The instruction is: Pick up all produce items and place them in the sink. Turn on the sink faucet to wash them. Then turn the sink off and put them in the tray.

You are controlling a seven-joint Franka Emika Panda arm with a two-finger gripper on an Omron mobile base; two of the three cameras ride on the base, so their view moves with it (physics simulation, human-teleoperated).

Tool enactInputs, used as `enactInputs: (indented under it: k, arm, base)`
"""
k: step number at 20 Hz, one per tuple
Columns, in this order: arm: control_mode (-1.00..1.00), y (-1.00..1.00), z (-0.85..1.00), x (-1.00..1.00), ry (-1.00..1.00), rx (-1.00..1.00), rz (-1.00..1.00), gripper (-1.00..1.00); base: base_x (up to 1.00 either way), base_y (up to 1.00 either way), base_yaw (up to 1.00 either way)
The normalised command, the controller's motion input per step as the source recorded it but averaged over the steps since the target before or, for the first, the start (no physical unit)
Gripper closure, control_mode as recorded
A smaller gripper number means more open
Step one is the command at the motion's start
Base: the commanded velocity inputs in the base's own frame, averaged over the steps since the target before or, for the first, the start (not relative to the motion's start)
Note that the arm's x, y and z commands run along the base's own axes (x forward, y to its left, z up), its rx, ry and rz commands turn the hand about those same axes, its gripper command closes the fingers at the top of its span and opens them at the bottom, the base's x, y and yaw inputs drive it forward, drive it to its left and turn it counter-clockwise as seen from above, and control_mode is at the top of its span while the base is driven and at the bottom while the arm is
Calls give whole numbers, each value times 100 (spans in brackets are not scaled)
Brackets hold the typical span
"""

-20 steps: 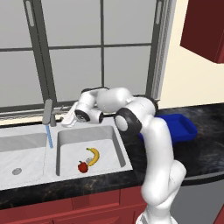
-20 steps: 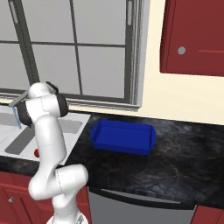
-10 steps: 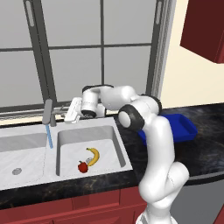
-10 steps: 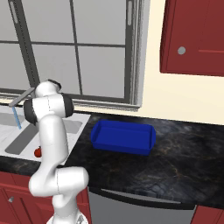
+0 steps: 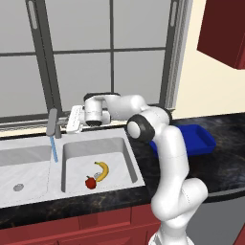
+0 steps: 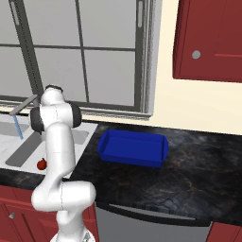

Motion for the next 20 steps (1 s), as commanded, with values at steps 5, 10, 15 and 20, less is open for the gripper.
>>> enactInputs:
  k: [5, 10, 15, 20]
  arm:
    - [-100, 41, 0, 9, 0, 0, 11, -100]
    - [-100, 42, 0, 15, 0, 0, 11, -100]
    - [-100, 31, 0, 5, -5, 0, 12, -100]
    - [-100, -9, 0, 0, -14, 2, 17, 100]
  base:
    - [0, 0, 0]
    - [0, 0, 0]
    - [0, 0, 0]
    - [0, 0, 0]
